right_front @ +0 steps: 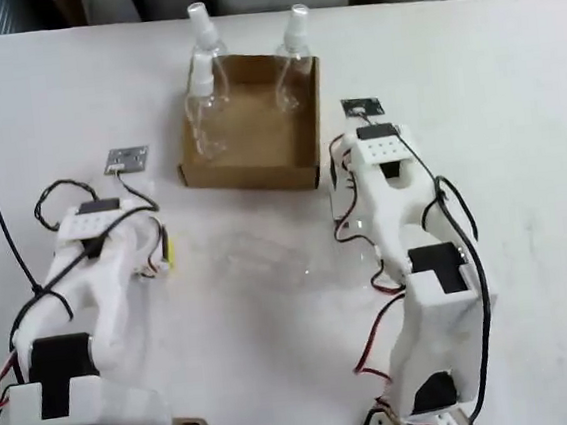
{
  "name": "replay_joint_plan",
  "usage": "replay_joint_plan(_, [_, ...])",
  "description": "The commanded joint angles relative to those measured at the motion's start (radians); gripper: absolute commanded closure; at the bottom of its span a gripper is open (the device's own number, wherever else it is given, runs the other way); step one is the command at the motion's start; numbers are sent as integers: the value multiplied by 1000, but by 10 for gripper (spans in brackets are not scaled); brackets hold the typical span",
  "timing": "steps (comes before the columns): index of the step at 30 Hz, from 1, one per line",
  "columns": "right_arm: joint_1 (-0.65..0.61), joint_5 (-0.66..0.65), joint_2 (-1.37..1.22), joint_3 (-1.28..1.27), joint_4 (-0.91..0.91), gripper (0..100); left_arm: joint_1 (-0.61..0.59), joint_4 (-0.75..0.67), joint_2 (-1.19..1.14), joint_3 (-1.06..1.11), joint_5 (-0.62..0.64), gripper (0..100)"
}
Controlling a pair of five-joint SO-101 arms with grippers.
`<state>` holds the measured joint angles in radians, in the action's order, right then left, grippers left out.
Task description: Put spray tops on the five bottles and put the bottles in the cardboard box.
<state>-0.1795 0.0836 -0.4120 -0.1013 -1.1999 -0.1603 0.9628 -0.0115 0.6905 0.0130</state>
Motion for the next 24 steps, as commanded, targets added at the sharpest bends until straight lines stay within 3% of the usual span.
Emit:
replay_joint_plan(1, [-10, -11, 2, 26, -5, 981, -19, -9, 2, -38, -9, 980])
replay_joint_plan(8, [64, -3, 48, 49, -70, 981, -19, -11, 2, -38, -9, 980])
replay_joint_plan(15, [79, -3, 323, -52, -142, 981, -19, -12, 2, -38, -9, 980])
replay_joint_plan(24, [82, -11, 734, -436, 162, 981, -19, -12, 2, -38, -9, 980])
